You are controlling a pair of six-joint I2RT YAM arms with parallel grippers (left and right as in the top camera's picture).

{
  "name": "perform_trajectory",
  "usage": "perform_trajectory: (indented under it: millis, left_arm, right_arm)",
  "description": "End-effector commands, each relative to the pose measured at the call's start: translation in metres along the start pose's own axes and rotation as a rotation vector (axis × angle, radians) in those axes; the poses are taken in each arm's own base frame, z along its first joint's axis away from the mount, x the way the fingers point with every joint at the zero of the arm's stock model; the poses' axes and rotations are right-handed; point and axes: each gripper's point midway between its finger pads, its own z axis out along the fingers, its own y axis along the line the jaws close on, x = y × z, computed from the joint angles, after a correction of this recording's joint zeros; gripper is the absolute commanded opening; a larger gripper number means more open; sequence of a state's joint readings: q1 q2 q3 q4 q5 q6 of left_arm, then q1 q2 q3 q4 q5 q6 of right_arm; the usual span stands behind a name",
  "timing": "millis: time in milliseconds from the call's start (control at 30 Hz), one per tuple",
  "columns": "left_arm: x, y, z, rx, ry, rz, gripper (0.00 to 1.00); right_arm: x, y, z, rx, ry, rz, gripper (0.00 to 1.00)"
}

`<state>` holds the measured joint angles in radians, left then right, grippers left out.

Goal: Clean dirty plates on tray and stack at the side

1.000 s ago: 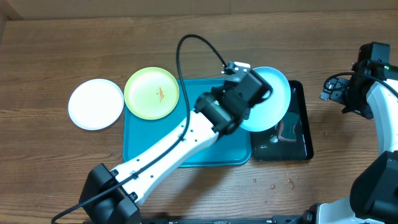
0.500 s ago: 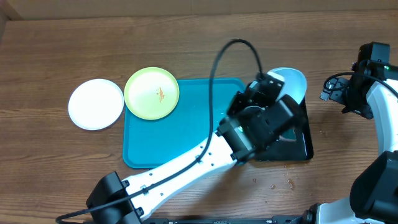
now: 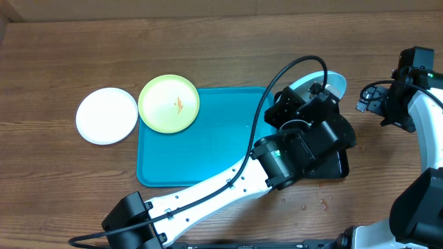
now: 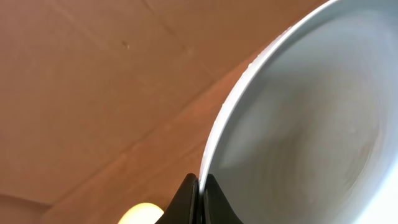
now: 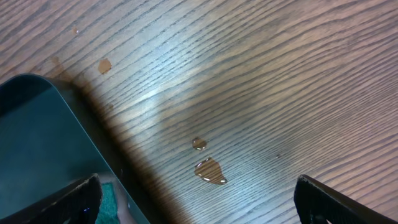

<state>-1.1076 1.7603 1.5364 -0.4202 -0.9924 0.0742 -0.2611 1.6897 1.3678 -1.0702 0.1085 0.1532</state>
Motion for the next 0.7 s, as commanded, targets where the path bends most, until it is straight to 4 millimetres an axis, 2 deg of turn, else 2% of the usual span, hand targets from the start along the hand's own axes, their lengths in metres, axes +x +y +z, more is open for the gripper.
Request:
perform_trajectory:
  millis: [0, 133, 333, 667]
  left_arm:
    - [-0.018, 0.011, -0.010, -0.070, -0.042, 0.068, 0.04]
    - [-0.031, 0.023, -0.018, -0.156, -0.071, 0.103, 0.04]
    - [-0.048, 0.027, -0.027, -0.195, -0.112, 0.147, 0.04]
    - [-0.060, 0.032, -0.036, -0.233, -0.133, 0.190, 0.04]
  right_arm:
    - [-0.005, -0.001, -0.006, -0.002, -0.025, 0.007, 1.00]
    - [-0.005, -0.001, -0.006, -0.002, -0.025, 0.007, 1.00]
    - [-0.005, -0.001, -0.006, -0.002, -0.025, 0.007, 1.00]
    - [-0.005, -0.001, -0.006, -0.002, -0.025, 0.007, 1.00]
